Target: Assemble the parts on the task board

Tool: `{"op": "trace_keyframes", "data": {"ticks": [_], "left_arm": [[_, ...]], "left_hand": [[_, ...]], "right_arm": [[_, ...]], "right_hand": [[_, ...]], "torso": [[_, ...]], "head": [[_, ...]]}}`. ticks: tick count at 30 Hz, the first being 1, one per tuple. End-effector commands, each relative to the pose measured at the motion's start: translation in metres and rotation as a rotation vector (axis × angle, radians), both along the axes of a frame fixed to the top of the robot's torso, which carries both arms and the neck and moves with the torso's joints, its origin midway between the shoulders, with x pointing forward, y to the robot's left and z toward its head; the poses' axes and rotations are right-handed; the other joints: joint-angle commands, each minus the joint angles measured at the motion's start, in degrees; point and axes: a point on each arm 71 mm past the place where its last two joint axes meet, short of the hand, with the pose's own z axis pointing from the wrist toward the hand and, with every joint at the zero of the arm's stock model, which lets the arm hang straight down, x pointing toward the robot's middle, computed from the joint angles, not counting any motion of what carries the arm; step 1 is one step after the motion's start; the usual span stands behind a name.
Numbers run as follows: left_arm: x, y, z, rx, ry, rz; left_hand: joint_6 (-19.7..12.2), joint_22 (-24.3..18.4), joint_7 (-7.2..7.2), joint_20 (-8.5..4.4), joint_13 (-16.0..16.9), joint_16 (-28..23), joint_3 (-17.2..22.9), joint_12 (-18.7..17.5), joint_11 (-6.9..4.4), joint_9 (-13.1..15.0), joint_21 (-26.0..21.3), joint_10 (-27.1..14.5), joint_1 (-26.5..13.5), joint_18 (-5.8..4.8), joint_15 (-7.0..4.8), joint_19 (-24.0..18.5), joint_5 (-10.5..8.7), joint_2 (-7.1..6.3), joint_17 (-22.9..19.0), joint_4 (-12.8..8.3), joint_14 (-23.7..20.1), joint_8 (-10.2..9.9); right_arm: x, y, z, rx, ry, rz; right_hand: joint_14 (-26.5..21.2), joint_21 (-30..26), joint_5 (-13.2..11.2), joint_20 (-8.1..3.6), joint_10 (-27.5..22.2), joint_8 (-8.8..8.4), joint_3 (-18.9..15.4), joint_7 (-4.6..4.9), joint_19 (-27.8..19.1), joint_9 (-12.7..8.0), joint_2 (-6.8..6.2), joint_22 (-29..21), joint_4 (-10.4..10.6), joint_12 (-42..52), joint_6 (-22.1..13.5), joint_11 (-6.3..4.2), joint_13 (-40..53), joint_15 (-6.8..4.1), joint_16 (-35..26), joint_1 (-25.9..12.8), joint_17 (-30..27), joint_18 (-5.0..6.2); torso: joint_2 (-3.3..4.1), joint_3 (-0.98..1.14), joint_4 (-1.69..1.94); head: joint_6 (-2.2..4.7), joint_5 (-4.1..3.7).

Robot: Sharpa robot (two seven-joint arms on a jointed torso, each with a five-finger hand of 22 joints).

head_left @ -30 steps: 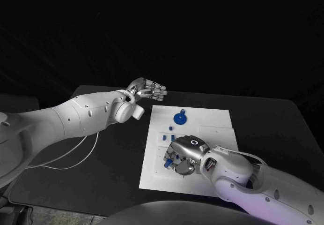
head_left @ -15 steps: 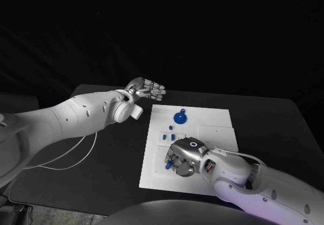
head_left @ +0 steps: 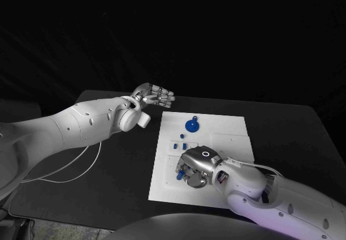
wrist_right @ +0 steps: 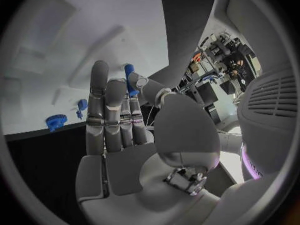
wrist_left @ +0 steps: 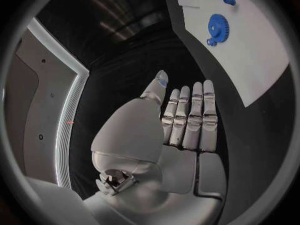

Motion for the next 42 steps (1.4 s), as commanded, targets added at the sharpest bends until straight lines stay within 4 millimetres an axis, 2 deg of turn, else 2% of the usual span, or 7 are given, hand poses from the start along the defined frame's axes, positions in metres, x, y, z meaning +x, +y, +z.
{"op": "trace_keyframes", "data": {"ticks": [1,15,27,42], "left_arm": [[-0.001,-0.0026,-0.0004,-0.014,0.005,-0.016],[-0.0012,-0.0012,-0.0006,-0.014,0.008,-0.016],[-0.0013,-0.0003,-0.001,-0.012,0.011,-0.015],[-0.0014,-0.001,-0.0016,-0.012,0.016,-0.018]], "left_hand": [[-0.15,-0.09,0.31,0.05,-0.07,0.0,-0.33,0.07,0.15,0.04,0.36,-0.32,0.07,0.5,-0.17,0.34,-0.03,0.55,-0.06,-0.04,-0.39,-0.16],[-0.2,-0.17,0.34,0.09,-0.06,0.01,-0.4,0.08,0.18,0.04,0.34,-0.39,0.01,0.51,-0.14,0.29,-0.09,0.54,-0.05,-0.05,-0.47,-0.15],[-0.2,-0.17,0.34,0.09,-0.06,0.01,-0.4,0.08,0.18,0.04,0.34,-0.39,0.01,0.51,-0.14,0.29,-0.09,0.54,-0.05,-0.05,-0.47,-0.15],[-0.2,-0.17,0.34,0.09,-0.06,0.01,-0.4,0.08,0.18,0.04,0.34,-0.39,0.01,0.51,-0.14,0.29,-0.09,0.54,-0.05,-0.05,-0.47,-0.15]], "right_arm": [[-0.0004,-0.0011,-0.0016,-0.022,-0.021,-0.006],[-0.001,-0.0043,-0.0026,-0.037,-0.02,-0.007],[-0.0029,-0.0062,-0.002,-0.039,-0.018,-0.005],[-0.0033,-0.0039,-0.0036,-0.061,-0.01,-0.001]], "right_hand": [[0.02,-0.21,-0.32,-0.03,0.44,0.38,0.35,0.19,0.34,0.04,0.39,0.04,-0.05,0.21,0.42,0.01,0.05,-0.25,-0.03,0.06,0.01,1.08],[0.0,-0.31,-0.38,-0.04,0.47,0.38,0.48,0.19,0.34,0.04,0.33,0.22,-0.02,0.21,0.42,0.01,0.06,-0.26,-0.07,0.16,-0.01,1.08],[0.0,-0.35,-0.46,-0.03,0.49,0.39,0.52,0.18,0.34,0.04,0.27,0.29,0.0,0.21,0.47,0.0,0.05,-0.27,-0.06,0.15,0.0,1.08],[-0.02,-0.51,-0.53,-0.03,0.48,0.37,0.62,0.19,0.3,0.03,0.18,0.54,0.06,0.21,0.44,0.01,0.05,-0.26,-0.1,0.21,-0.02,1.08]], "torso": [[-0.02,-0.04,0.14],[-0.02,0.01,0.41],[-0.01,-0.04,0.61],[-0.07,-0.21,0.88]], "head": [[-0.05,-0.09],[-0.17,-0.36],[-0.2,-0.58],[-0.27,-0.97]]}}
